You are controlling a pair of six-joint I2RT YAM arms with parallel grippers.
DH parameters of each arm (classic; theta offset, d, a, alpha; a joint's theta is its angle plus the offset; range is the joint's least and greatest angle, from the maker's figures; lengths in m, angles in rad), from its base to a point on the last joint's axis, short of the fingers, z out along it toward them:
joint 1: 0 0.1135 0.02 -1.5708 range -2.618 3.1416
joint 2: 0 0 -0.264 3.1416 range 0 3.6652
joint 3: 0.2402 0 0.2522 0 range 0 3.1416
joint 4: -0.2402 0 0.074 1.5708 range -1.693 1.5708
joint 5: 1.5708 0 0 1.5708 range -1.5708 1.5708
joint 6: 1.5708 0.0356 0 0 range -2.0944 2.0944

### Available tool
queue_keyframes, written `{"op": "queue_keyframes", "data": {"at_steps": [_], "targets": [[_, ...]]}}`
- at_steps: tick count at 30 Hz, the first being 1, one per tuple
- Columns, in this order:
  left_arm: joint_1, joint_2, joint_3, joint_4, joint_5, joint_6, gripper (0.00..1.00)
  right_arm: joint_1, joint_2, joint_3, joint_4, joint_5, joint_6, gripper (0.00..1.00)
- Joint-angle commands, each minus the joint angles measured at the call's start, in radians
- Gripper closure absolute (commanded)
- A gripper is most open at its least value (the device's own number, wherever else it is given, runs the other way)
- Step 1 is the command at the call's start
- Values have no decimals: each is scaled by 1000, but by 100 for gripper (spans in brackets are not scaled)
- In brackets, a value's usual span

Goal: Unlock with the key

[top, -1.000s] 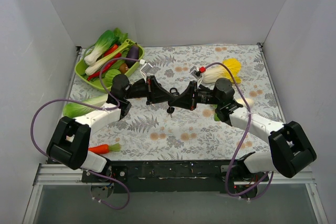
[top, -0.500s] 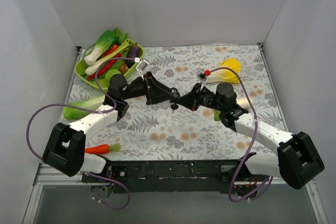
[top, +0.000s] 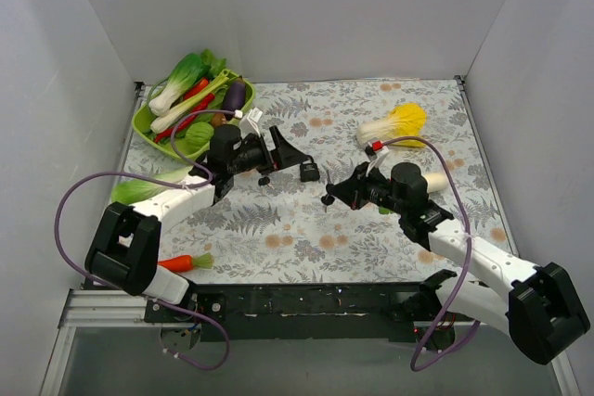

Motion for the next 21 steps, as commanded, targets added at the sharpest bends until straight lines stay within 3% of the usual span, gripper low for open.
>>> {"op": "queue_keyframes", "data": {"at_steps": [1, 6, 10, 21], "targets": [[-67, -3, 101, -352, -283, 117, 2, -12, -53, 3, 24, 32, -39, 99], [-185, 170, 224, -551, -457, 128, 2, -16, -105, -6, 6, 35, -46, 99], [-219, 297, 391, -674, -593, 134, 2, -17, -192, -23, -40, 70, -60, 99], [-240, 512, 633, -806, -711, 138, 6, -19, -316, -69, -97, 124, -78, 99]]}}
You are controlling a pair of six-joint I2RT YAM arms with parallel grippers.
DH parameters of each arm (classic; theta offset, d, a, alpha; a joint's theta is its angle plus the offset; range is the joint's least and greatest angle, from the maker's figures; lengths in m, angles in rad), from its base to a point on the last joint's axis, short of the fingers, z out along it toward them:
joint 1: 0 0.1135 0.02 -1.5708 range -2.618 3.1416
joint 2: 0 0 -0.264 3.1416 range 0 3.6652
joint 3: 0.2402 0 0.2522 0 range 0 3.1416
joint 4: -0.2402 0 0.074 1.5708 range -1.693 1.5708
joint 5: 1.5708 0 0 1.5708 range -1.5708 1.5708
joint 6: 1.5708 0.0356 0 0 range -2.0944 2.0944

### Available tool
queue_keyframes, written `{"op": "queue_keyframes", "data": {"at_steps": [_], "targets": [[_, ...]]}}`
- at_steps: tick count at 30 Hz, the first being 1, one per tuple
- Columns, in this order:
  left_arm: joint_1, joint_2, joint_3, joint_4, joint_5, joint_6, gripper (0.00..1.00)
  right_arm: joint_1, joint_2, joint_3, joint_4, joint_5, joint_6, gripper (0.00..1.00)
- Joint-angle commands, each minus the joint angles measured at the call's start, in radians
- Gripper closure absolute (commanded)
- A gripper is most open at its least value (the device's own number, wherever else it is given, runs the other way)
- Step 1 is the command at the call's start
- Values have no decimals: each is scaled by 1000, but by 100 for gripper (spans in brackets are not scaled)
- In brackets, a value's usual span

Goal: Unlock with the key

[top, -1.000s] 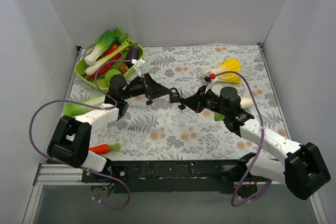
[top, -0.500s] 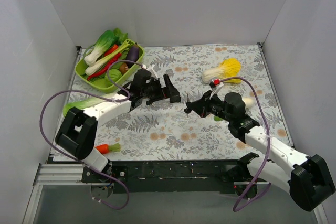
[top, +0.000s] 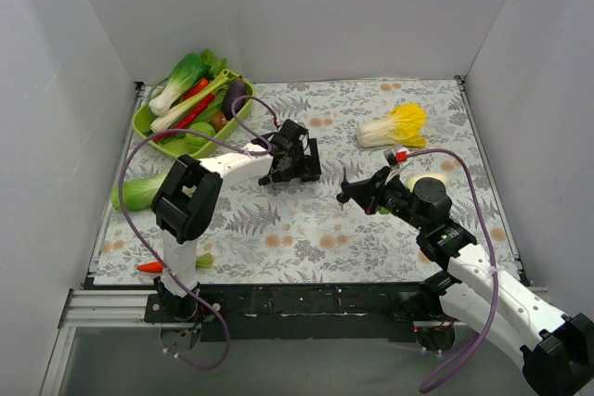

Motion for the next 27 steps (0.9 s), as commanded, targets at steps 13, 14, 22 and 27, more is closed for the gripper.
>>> {"op": "queue_keyframes", "data": {"at_steps": [13, 14, 22, 27], "targets": [[-44, 229, 350, -294, -187, 78, 26, -5, -30, -64, 46, 10, -15, 99], [-45, 236, 356, -300, -187, 82, 27, -7, -29, -67, 47, 9, -13, 99], [-90, 288, 422, -419, -290, 105, 29, -7, -25, -78, 69, -3, -7, 99], [-92, 292, 407, -414, -269, 102, 30, -5, -28, -81, 75, -3, -3, 99]]}}
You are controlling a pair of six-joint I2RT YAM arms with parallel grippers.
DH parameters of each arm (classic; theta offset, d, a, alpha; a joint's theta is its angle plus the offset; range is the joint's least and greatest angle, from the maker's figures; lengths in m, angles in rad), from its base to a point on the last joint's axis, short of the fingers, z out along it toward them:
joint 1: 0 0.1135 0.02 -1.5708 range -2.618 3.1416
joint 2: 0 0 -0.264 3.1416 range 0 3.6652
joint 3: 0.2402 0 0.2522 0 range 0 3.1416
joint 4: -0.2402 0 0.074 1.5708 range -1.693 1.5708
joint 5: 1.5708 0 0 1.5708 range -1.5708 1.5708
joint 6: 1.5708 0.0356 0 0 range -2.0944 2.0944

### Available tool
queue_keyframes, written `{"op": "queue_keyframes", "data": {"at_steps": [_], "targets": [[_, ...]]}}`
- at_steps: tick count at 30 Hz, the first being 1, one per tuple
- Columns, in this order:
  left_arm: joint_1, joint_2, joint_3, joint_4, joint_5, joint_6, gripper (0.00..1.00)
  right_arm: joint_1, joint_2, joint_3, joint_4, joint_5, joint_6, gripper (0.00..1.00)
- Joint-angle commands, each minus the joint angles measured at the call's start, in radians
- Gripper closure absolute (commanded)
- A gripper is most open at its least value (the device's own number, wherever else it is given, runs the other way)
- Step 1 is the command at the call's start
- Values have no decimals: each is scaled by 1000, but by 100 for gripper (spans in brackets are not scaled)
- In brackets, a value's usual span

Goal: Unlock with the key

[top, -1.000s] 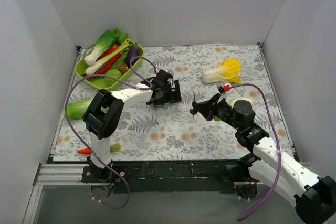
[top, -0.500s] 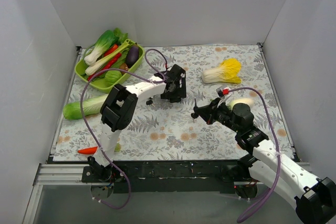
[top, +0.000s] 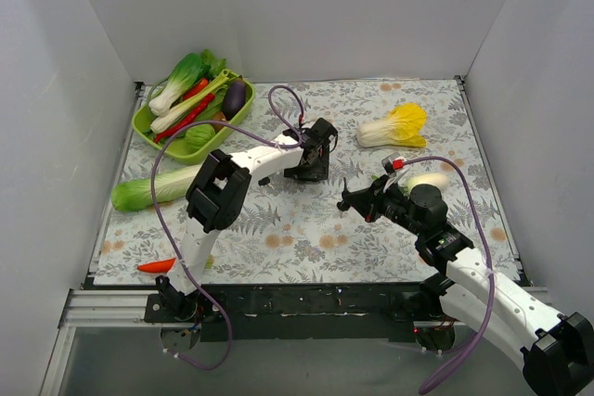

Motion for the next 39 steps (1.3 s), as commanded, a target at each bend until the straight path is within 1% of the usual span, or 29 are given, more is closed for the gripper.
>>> {"op": "queue_keyframes", "data": {"at_steps": [1, 2, 9, 20, 25, 26, 28, 29, 32, 33, 35, 36, 37, 39], "targets": [[-5, 26, 2, -42, -9, 14, 32, -6, -16, -4, 74, -7, -1, 99], [-5, 31, 2, -30, 0, 17, 34, -5, -17, -4, 73, -7, 1, 99], [-3, 54, 27, -14, 20, 42, 37, -5, -42, -7, 45, 1, 2, 99], [3, 57, 13, -1, 15, 53, 38, -5, -45, -2, 42, -1, 2, 99], [10, 57, 10, 10, 23, 63, 44, -5, -43, -2, 41, -2, 1, 99], [13, 57, 9, 15, 23, 65, 50, -5, -45, -2, 39, -1, 2, 99], [17, 56, 2, 27, 21, 69, 56, -5, -48, -2, 38, -1, 4, 99], [20, 50, -2, 33, 21, 69, 64, -5, -48, -2, 38, -1, 2, 99], [30, 31, -31, 70, 27, 57, 80, -5, -45, -1, 33, -1, -2, 99], [33, 7, -42, 87, 35, 51, 89, -6, -42, -1, 25, 1, -8, 99], [44, -33, -89, 154, 76, 18, 98, -5, -29, 4, 16, 2, -16, 99], [49, -76, -106, 179, 95, 1, 100, -5, -25, 7, 15, -2, -17, 99], [53, -105, -147, 235, 148, -22, 100, -6, -20, 9, 12, -5, -21, 99], [67, -154, -192, 300, 196, -91, 100, -5, 3, 13, 12, -19, -19, 99]]}}
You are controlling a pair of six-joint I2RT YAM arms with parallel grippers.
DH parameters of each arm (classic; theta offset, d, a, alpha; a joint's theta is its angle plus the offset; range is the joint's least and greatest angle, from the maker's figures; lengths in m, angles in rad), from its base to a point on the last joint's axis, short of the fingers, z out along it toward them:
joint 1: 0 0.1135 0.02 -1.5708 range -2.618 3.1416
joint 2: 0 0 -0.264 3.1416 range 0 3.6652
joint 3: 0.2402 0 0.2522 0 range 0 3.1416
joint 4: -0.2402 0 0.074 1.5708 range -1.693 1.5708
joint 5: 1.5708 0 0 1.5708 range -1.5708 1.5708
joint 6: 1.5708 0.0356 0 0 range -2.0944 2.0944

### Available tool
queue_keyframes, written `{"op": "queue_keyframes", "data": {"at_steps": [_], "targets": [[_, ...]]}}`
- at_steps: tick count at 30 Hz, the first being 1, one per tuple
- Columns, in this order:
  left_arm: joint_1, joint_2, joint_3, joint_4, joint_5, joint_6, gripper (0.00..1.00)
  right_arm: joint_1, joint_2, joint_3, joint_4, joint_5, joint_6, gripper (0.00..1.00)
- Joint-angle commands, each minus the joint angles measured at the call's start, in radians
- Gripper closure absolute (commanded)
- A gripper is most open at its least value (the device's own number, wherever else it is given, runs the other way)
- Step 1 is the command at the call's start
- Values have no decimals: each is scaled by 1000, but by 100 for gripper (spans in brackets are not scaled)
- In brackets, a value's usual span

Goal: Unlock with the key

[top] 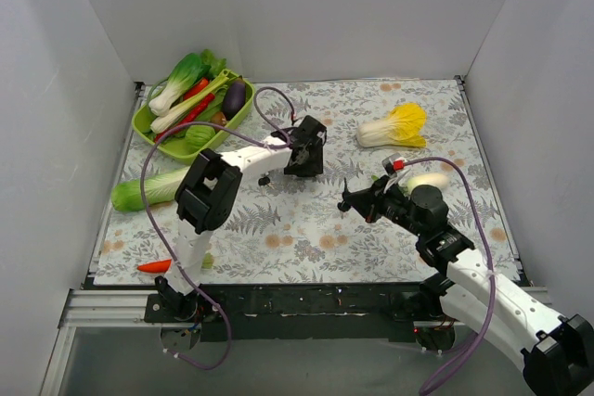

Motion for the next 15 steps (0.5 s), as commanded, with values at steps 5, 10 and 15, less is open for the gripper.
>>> {"op": "queue_keyframes", "data": {"at_steps": [5, 10, 15], "targets": [[56, -298, -303, 412, 312, -310, 100, 9, 98, 10, 70, -58, 14, 99], [76, -416, -498, 722, 423, -592, 100, 55, 174, 24, 108, -58, 36, 99], [84, -495, -709, 972, 485, -821, 100, 78, 305, 74, 119, -70, 63, 99]]}}
